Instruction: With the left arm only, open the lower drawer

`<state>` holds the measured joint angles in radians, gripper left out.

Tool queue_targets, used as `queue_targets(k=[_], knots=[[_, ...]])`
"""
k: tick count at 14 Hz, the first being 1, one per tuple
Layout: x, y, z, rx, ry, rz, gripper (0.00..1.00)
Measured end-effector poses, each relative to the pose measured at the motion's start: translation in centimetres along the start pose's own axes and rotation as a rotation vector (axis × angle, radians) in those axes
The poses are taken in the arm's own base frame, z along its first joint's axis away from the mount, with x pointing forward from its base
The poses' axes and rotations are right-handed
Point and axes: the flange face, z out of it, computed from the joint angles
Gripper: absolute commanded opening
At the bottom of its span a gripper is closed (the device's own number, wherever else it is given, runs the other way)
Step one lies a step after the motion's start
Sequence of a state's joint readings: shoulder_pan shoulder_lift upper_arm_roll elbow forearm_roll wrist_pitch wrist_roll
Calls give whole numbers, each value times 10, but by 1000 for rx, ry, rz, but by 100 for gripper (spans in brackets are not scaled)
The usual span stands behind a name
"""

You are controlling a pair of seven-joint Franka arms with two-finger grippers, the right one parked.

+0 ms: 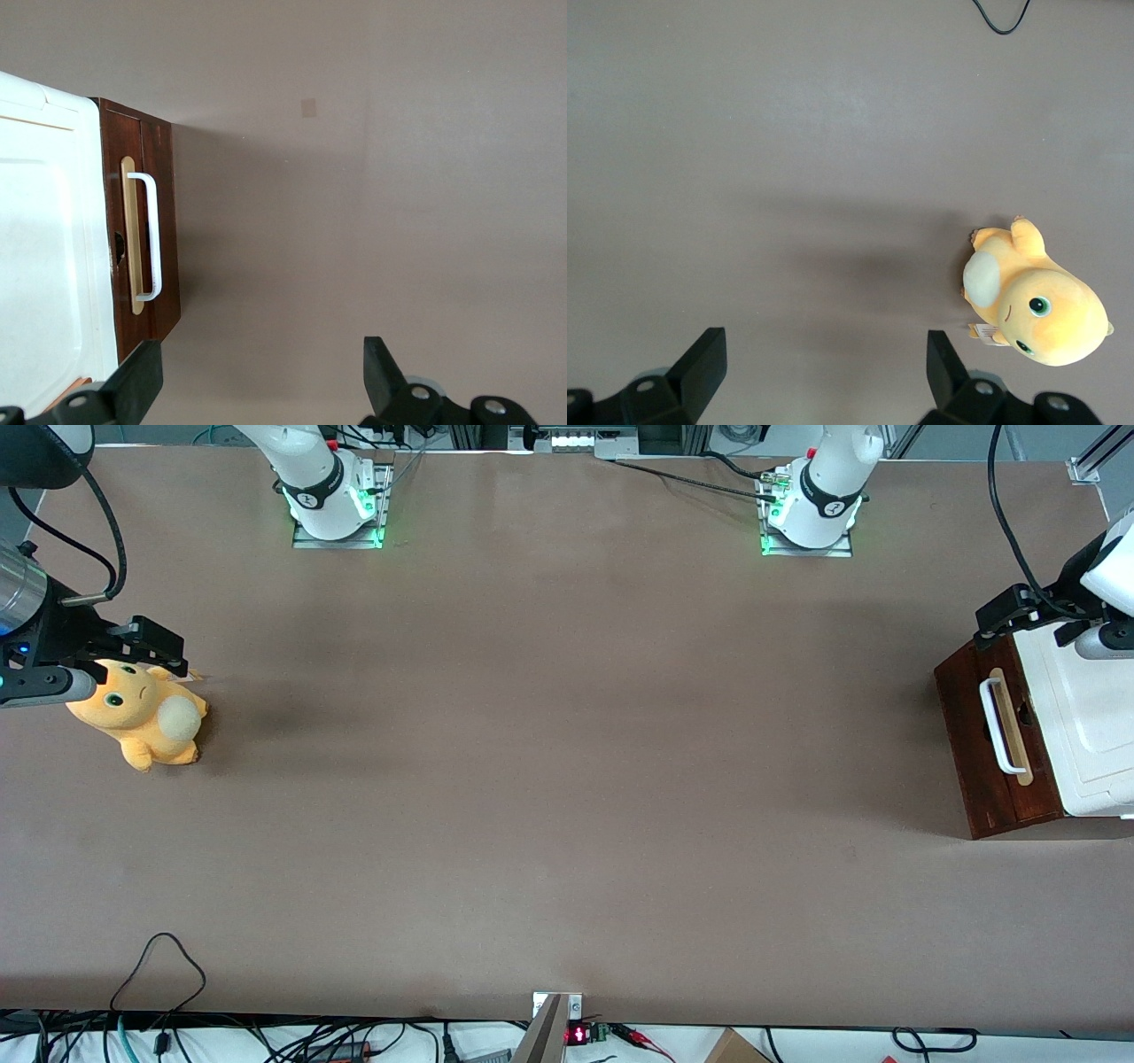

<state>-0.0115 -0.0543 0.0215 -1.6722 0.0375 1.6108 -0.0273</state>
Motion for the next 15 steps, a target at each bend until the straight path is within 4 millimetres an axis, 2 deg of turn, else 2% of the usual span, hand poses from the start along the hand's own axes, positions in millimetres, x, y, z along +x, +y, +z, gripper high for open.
queue_targets(k=[10, 15], knots=[[-2, 5, 2, 0, -24, 11, 100], [2, 3, 10, 0, -45, 23, 100]])
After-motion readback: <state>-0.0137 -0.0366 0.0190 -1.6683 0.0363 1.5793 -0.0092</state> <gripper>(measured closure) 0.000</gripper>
